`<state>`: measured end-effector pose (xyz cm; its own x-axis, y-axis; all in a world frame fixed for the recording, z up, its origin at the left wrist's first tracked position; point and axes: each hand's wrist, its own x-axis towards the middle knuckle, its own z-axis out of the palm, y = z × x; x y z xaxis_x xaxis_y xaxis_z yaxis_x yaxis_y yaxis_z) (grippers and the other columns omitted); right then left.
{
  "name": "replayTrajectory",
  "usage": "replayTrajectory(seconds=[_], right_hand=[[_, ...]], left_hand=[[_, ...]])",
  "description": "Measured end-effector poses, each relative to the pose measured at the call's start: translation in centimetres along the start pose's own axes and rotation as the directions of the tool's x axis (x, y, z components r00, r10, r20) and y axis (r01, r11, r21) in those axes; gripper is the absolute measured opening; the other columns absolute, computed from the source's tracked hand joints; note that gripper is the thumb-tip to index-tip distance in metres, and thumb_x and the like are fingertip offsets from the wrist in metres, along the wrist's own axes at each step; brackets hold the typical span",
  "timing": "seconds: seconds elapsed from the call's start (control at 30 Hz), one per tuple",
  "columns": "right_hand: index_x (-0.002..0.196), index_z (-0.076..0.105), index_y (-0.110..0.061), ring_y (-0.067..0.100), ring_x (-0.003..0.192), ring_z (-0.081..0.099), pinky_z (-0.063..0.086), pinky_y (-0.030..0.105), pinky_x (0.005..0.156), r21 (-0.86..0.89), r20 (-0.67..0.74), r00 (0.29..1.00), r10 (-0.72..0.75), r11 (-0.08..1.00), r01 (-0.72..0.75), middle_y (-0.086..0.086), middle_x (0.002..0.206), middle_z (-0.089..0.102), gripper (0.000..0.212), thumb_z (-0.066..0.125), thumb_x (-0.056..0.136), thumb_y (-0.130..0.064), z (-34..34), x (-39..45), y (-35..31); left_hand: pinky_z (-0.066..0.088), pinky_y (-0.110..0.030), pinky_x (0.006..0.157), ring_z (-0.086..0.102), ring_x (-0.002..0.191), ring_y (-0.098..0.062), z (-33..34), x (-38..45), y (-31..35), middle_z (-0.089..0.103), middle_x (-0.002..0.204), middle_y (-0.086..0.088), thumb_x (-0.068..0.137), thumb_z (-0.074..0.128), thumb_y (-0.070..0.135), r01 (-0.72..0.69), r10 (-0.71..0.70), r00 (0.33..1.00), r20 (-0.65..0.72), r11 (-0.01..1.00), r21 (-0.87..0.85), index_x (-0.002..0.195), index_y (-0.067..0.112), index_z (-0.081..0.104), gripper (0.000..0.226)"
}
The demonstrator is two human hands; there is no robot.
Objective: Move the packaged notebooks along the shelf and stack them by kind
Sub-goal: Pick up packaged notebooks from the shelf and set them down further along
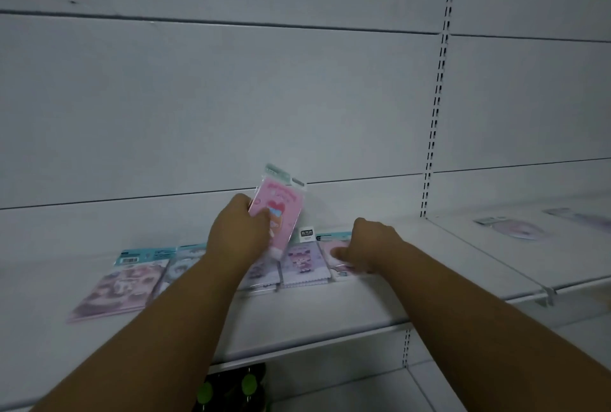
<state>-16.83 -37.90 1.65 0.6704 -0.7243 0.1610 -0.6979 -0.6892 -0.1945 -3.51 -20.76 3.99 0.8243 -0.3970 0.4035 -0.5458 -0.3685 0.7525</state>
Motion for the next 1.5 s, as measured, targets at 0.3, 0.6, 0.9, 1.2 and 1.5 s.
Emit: replayTrajectory(seconds=[0.3,0.6,0.9,1.2,1.5], right_hand=[[0.111,0.048,-0.009,0.033,0.098,0.059,0.051,0.036,0.083,0.271,-0.116,0.986,0.119,0.959,-0.083,0.013,0.116,0.046,0.065,0.084,0.064,-0.036,-1.4,-1.2,-1.0],[0.149,0.017,-0.031,0.022,0.113,0.054,0.038,0.028,0.093,0.645,-0.395,0.918,0.032,0.722,0.252,-0.003,0.109,0.055,0.086,0.072,0.083,-0.022,-3.7,-3.5,4.4],[0.138,0.033,-0.029,0.013,0.085,0.071,0.055,0.03,0.079,0.808,-0.408,0.901,0.146,0.517,0.282,-0.001,0.09,0.075,0.072,0.073,0.081,-0.009,-8.6,-3.9,17.3],[0.089,0.067,-0.011,0.017,0.059,0.062,0.055,0.036,0.064,0.853,-0.342,0.925,0.168,0.467,0.231,0.008,0.077,0.074,0.015,0.075,0.077,-0.011,-12.2,2.3,33.1],[0.089,0.063,0.013,0.027,0.068,0.061,0.054,0.042,0.068,0.812,-0.058,0.986,0.159,0.582,-0.046,0.03,0.083,0.066,0.022,0.065,0.074,-0.002,-8.7,9.5,38.1]], left_hand=[[0.051,-0.026,0.053,0.067,0.068,-0.008,0.7,-2.7,-0.6,0.066,0.083,0.01,0.093,0.057,0.032,0.049,-0.055,0.998,-0.015,0.963,-0.263,0.086,0.027,0.053,0.01],[0.039,-0.013,0.04,0.06,0.062,-0.002,4.8,-4.0,2.1,0.061,0.079,0.009,0.094,0.059,0.028,0.067,-0.06,0.998,0.033,0.95,-0.306,0.096,0.021,0.054,0.009],[0.056,-0.035,0.064,0.067,0.07,-0.016,14.6,-5.1,10.8,0.067,0.083,0.004,0.086,0.063,0.028,0.021,0.005,0.996,0.088,0.958,-0.287,0.088,0.023,0.056,0.008],[0.059,-0.044,0.073,0.069,0.073,-0.02,26.4,-6.4,20.2,0.068,0.087,-0.002,0.084,0.066,0.022,0.107,-0.081,0.992,0.098,0.948,-0.299,0.09,0.019,0.058,0.01],[0.052,-0.025,0.055,0.071,0.061,-0.007,27.1,-9.1,24.1,0.073,0.079,0.003,0.088,0.067,0.017,0.056,-0.077,0.997,-0.021,0.863,-0.502,0.088,0.022,0.061,0.008]])
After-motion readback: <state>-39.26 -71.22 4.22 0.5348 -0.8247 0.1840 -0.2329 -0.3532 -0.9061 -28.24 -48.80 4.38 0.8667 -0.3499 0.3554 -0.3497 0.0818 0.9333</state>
